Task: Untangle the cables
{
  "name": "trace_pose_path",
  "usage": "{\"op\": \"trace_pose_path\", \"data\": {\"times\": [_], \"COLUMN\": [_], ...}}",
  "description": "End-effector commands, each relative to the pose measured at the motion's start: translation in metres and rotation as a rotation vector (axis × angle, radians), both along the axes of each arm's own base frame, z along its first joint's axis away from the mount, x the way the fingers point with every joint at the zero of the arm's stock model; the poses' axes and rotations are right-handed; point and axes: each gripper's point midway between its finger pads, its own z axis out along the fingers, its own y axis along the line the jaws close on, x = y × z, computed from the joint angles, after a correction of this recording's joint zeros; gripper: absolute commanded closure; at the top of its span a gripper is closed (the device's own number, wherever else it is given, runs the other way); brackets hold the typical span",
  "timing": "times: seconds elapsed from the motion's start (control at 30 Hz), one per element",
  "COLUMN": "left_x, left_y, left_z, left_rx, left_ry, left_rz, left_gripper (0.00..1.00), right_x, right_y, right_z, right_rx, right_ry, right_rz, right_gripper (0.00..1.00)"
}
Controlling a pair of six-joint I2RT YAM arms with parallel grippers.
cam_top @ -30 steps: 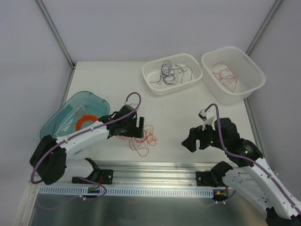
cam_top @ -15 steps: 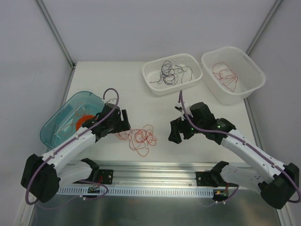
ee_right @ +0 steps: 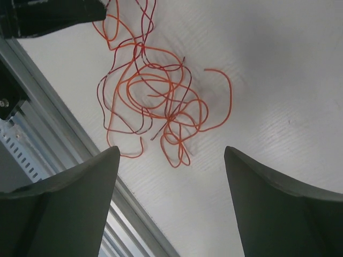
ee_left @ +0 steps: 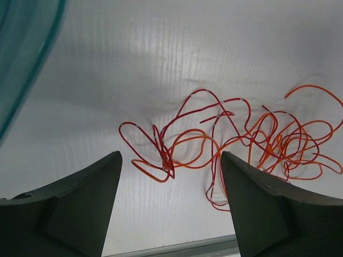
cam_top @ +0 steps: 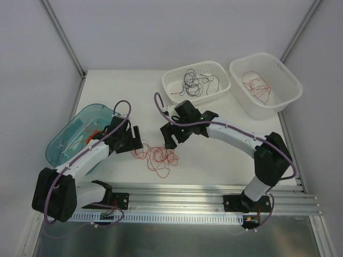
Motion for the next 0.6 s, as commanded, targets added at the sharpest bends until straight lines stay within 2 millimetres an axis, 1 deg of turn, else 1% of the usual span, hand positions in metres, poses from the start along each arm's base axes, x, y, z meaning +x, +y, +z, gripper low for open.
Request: {"op": "trace_pose_path", "data": {"times": [0.0, 0.07, 0.1, 0.13, 0.17, 0.23, 0.33, 0.37, 0.53, 0.57], "left_x": [0.001, 0.002, -0.002, -0.004, -0.006, -0.009, -0.012, -0.012, -0.011, -0.011], "left_y": [-0.009, -0.007, -0.01, -0.012, -0.013, -0.012, -0.009, -0.01, -0.009, -0.008], "left_z": [0.004, 0.005, 0.003, 0.004, 0.004, 0.001, -0.002, -0.002, -0.007, -0.009], "left_rx": [-0.046, -0.045, -0.061, -0.08, -0.093, -0.088, -0.084, -0.087, -0.075, -0.069], "left_ry": [0.007, 0.004, 0.015, 0.021, 0.023, 0.026, 0.03, 0.033, 0.054, 0.062], "left_rz": [-0.034, -0.005, -0.008, -0.001, -0.004, -0.003, 0.013, 0.016, 0.019, 0.023], "left_gripper": [0.25, 0.24, 0.24, 0.24, 0.24, 0.23, 0.23, 0.23, 0.22, 0.22], "right_x": [0.009, 0.009, 0.006, 0.008, 0.006, 0.008, 0.007, 0.006, -0.001, -0.002], "right_y": [0.028, 0.035, 0.04, 0.044, 0.048, 0.054, 0.065, 0.067, 0.078, 0.079], "right_z": [0.008, 0.004, 0.004, -0.002, -0.004, -0.014, -0.021, -0.022, -0.035, -0.04], "right_rx": [0.041, 0.045, 0.063, 0.058, 0.067, 0.074, 0.107, 0.113, 0.129, 0.126], "right_ry": [-0.031, -0.028, -0.007, 0.006, 0.014, 0.023, 0.05, 0.06, 0.105, 0.117], "right_rz": [0.1, 0.146, 0.176, 0.192, 0.216, 0.227, 0.238, 0.245, 0.276, 0.277], "right_gripper": [0.18, 0.19, 0.21, 0.21, 0.24, 0.26, 0.33, 0.38, 0.43, 0.46]}}
